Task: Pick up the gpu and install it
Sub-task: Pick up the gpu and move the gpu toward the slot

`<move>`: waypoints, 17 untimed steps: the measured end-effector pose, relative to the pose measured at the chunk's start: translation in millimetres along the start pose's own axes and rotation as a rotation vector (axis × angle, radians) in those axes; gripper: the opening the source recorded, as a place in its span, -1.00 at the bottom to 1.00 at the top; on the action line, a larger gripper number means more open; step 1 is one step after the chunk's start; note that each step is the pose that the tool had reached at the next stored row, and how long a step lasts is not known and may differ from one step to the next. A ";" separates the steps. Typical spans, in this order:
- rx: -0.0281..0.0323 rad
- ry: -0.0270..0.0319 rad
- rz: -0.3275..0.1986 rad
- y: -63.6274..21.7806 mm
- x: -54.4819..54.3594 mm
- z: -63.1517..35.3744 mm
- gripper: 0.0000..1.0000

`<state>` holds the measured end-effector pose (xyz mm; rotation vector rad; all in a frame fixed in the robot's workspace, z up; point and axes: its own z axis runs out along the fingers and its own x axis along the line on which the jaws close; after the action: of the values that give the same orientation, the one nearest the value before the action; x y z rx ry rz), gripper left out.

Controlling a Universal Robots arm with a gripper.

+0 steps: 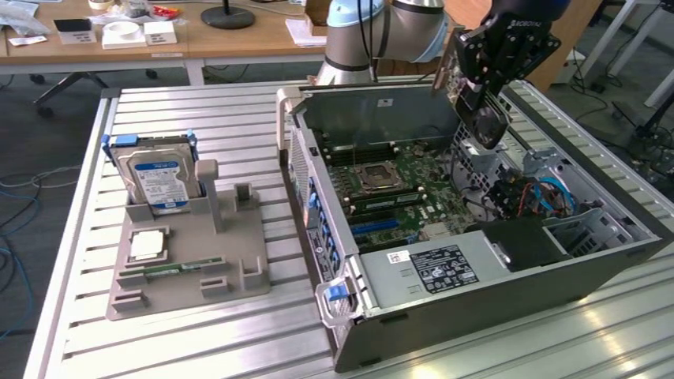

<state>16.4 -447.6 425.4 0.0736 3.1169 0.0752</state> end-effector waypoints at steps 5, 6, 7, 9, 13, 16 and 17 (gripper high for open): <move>0.0000 0.0000 0.000 0.2 -4.8 0.1 -0.47; 0.0001 0.0000 0.000 0.2 -4.9 0.1 -0.47; 0.0001 0.0000 0.000 0.2 -4.9 0.1 -0.47; 0.0000 0.0000 0.000 0.2 -4.9 0.1 -0.47; 0.0000 0.0000 0.000 0.3 -6.0 0.1 -0.47; 0.0000 0.0000 0.000 0.4 -8.5 0.2 -0.47; 0.0001 0.0001 0.000 0.4 -9.7 0.2 -0.47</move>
<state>26.1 -447.6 425.4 0.0736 3.1170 0.0751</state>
